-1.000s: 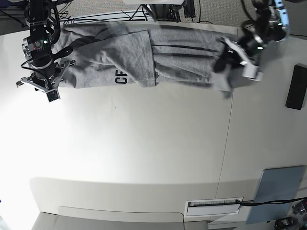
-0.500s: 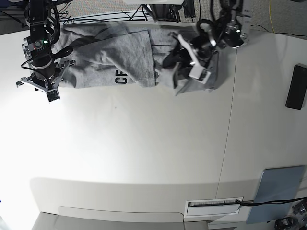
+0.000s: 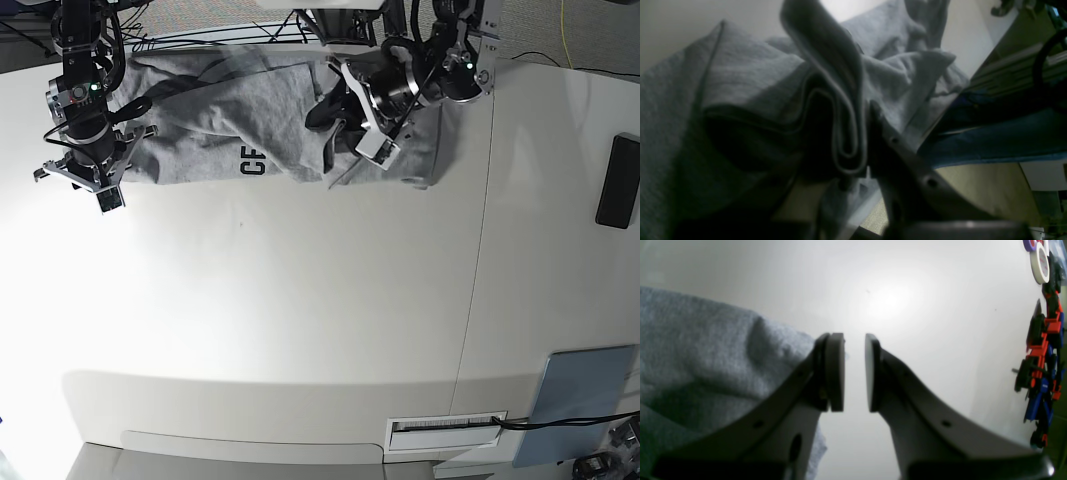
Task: Fold the T-shirt properly
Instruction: 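Grasp the strip end with the left gripper and fold it toward the middle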
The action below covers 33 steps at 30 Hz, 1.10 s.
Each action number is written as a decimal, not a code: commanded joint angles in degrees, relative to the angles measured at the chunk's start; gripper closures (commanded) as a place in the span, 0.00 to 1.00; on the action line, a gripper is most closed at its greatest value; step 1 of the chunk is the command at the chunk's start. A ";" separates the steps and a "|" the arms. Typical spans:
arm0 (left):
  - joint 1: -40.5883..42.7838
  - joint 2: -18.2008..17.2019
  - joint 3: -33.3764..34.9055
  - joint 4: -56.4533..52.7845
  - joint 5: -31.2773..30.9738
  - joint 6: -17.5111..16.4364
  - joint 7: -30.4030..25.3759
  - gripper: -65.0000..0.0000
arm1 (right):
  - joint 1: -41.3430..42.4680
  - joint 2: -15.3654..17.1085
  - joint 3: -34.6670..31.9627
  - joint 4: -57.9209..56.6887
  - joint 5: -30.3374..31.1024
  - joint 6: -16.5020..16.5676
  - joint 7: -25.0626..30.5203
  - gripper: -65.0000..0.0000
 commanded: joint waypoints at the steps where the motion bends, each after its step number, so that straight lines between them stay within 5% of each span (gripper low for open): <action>1: -0.17 0.15 0.42 1.05 -1.44 -0.46 -1.11 1.00 | 0.31 0.83 0.48 0.96 -0.74 -0.33 0.92 0.82; 4: -0.15 0.15 1.42 1.05 -1.46 -0.48 -1.11 0.98 | 0.31 0.83 0.48 0.98 -0.74 -0.33 0.90 0.82; 12: -1.46 0.20 10.40 1.05 -1.44 -0.48 -8.87 0.55 | 0.31 0.83 0.48 0.96 -0.74 -0.33 0.87 0.82; 21: -4.22 0.15 9.55 1.07 1.53 -0.94 -6.05 0.54 | 0.28 0.83 0.50 0.98 -0.74 -0.35 0.59 0.82; 26: -4.07 0.15 2.58 1.07 1.53 -0.92 -5.46 0.54 | 0.28 0.85 0.50 1.07 -0.81 -0.37 0.81 0.82; 31: -3.91 -0.39 -6.93 1.07 1.55 -0.96 -5.33 0.54 | -0.04 0.92 1.84 1.07 -0.20 -0.39 -6.45 0.82; 33: -3.61 -0.66 -10.58 1.05 1.55 -3.45 -4.55 0.54 | -1.14 1.64 5.16 1.01 3.54 -0.37 -8.22 0.82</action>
